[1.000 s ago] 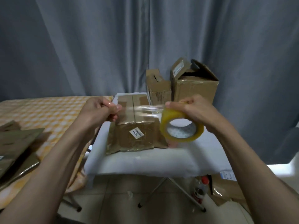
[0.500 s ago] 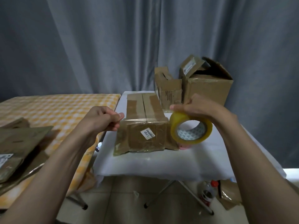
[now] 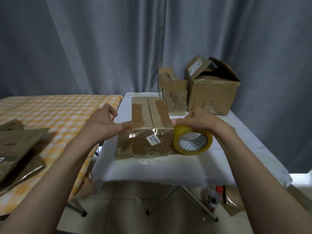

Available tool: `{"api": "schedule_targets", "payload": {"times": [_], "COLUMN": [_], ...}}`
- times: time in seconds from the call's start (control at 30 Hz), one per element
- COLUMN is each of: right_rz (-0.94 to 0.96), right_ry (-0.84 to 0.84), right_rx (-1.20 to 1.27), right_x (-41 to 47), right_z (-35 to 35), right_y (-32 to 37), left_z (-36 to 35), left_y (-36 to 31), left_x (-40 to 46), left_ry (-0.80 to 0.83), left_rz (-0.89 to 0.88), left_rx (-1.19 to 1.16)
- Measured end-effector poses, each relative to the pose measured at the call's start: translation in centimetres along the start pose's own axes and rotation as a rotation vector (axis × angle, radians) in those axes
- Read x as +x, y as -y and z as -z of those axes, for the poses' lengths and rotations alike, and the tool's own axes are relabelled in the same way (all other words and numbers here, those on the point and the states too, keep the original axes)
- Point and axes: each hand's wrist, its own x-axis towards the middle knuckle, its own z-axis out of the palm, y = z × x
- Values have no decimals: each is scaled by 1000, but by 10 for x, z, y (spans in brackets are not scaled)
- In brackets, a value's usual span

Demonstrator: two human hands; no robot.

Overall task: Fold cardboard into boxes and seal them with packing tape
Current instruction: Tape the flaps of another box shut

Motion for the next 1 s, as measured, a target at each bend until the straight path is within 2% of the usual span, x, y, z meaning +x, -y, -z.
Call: {"api": "schedule_targets", "payload": {"times": [0.07, 0.13, 0.23, 0.3, 0.43, 0.53, 0.6, 0.73, 0.9, 1.0], "right_rz": [17, 29, 62, 93, 77, 65, 87, 111, 78, 27], "right_ry": [11, 12, -8, -23, 36, 80, 34, -54, 15, -159], "right_rx": [16, 25, 63, 88, 194, 215, 187, 90, 55, 174], "right_x": [0, -1, -6, -9, -14, -17, -17, -10, -8, -6], "right_z": [-1, -2, -7, -15, -18, -15, -19, -24, -29, -20], "right_y": [2, 5, 14, 20, 23, 15, 12, 14, 8, -13], "left_z": [-11, -31, -64, -71, -70, -75, -79, -82, -82, -80], "left_y": [-18, -46, -73, -71, -48, -43, -44, -42, -41, -41], "left_x": [-6, -16, -23, -20, -9, -10, -13, -12, -13, -13], "left_ry": [-204, -211, 6, 69, 136, 39, -23, -41, -61, -54], "left_rz": [-241, -407, -370, -328, -296, -354, -380, -377, -387, -380], "left_rx": [60, 40, 259, 400, 312, 307, 332, 339, 357, 355]}}
